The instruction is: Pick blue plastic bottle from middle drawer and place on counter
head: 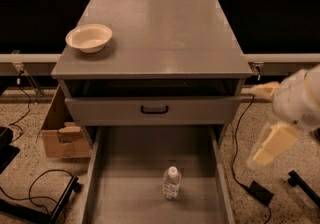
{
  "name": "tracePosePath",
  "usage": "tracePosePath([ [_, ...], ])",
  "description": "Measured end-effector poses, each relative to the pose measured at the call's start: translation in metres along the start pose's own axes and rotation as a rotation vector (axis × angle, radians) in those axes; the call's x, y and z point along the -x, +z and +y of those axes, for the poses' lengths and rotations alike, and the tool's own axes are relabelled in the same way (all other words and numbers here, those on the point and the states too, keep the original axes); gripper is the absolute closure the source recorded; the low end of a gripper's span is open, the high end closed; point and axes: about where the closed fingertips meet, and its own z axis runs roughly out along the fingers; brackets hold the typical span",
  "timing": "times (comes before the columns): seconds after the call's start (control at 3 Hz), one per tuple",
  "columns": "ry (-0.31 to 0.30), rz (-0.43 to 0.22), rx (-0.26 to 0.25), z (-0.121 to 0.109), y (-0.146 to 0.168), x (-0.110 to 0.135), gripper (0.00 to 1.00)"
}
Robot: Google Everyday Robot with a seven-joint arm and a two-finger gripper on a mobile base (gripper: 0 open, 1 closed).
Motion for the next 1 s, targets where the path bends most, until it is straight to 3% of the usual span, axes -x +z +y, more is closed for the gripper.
tracePosePath([
  [0.33,0.063,-0.211,0.067,0.030,0.082,-0.030,0.00],
  [0.67,0.131,-0.453,0.025,0.033,0.139,-0.035,0.00],
  [1.0,0.116,-0.622,-0.052,0.019,0.180,-0.035,0.00],
])
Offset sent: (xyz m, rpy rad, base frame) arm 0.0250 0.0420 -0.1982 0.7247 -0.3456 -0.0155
